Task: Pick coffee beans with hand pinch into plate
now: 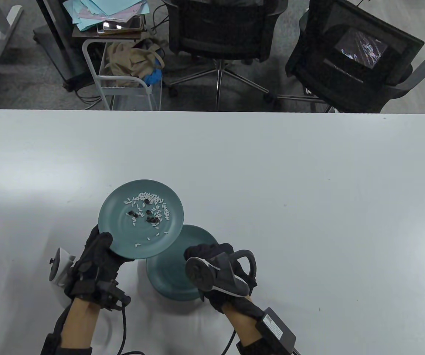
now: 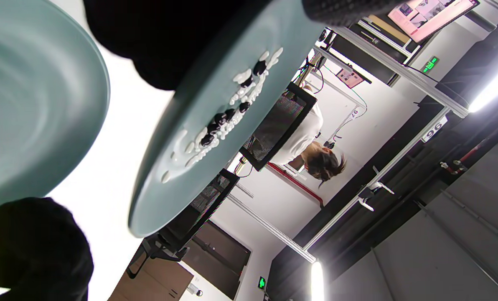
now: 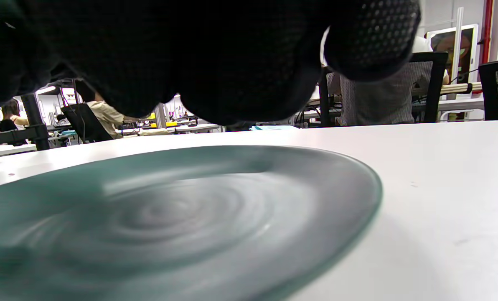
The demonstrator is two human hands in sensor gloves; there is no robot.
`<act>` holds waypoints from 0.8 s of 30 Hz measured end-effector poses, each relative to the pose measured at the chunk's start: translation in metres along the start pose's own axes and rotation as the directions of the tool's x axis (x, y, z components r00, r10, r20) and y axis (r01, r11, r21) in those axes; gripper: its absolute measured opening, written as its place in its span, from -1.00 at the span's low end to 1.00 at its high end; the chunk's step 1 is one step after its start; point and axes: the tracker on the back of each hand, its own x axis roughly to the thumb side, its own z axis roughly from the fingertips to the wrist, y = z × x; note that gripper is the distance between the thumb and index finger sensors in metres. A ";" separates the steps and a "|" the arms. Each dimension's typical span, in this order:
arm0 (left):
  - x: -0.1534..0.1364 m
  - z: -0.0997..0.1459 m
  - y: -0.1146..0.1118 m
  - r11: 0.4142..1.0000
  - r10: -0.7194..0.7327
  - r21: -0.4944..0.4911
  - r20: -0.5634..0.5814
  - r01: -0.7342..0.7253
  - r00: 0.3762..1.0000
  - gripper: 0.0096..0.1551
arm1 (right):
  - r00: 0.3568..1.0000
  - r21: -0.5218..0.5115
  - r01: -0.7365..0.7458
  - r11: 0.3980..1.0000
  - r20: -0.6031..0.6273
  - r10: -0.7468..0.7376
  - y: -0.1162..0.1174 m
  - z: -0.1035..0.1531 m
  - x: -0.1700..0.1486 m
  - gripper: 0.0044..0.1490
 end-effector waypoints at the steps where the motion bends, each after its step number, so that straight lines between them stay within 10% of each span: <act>1: 0.000 0.000 0.000 1.000 0.000 -0.001 0.000 0.000 1.000 -0.25 | 1.000 -0.009 0.003 1.000 0.000 -0.003 0.000 0.000 0.000 -0.48; 24: -0.001 0.000 0.000 1.000 0.004 0.003 0.004 -0.004 1.000 -0.25 | 0.996 -0.211 0.088 0.974 0.011 -0.088 -0.031 0.008 -0.006 -0.50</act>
